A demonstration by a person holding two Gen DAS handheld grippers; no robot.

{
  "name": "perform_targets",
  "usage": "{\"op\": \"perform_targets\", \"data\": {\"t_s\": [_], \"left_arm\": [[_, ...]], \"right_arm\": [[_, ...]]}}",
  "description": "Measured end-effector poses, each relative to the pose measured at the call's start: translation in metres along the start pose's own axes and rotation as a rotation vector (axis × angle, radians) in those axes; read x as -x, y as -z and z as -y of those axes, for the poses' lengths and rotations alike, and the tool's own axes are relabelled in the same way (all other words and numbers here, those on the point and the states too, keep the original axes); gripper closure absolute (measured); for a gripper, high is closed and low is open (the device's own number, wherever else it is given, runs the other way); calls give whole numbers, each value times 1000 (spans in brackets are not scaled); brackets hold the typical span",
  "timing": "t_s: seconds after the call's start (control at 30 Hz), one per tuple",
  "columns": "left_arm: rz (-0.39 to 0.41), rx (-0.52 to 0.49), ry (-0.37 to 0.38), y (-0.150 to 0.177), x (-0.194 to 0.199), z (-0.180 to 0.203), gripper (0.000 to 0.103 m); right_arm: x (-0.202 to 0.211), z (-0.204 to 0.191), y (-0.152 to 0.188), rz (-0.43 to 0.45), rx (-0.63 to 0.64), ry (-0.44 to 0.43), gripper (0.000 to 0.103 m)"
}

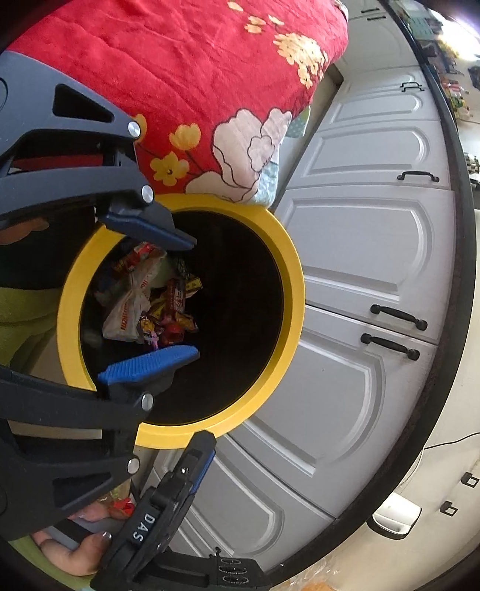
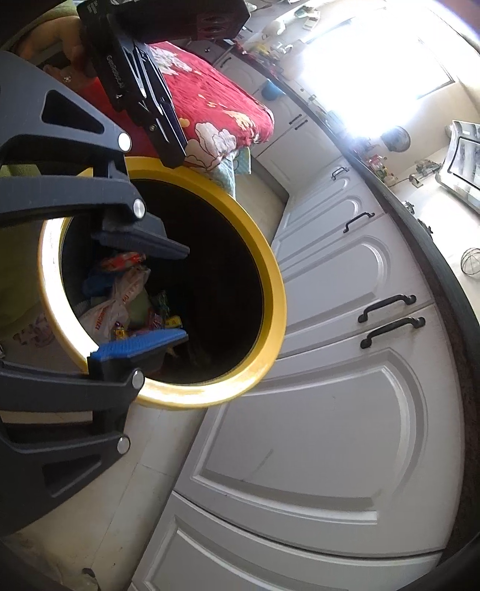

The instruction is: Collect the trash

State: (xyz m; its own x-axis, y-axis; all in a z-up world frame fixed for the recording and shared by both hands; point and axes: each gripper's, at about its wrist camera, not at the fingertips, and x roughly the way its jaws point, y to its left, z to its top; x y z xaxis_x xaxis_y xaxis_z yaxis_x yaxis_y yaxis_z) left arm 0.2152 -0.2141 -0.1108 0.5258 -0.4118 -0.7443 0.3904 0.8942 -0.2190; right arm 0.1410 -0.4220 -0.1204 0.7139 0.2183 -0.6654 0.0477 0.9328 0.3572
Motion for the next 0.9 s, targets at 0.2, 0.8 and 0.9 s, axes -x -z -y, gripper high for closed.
{"op": "perform_targets", "data": {"t_s": [0.2, 0.8, 0.9], "left_arm": [[25, 11, -15, 1, 17, -6, 23], [193, 20, -96, 21, 109, -24, 11], [249, 21, -112, 27, 130, -27, 11]], "right_arm": [[14, -5, -1, 20, 19, 8, 40], [78, -72, 16, 154, 176, 26, 7], [88, -80, 20, 190, 191, 43, 7]]}}
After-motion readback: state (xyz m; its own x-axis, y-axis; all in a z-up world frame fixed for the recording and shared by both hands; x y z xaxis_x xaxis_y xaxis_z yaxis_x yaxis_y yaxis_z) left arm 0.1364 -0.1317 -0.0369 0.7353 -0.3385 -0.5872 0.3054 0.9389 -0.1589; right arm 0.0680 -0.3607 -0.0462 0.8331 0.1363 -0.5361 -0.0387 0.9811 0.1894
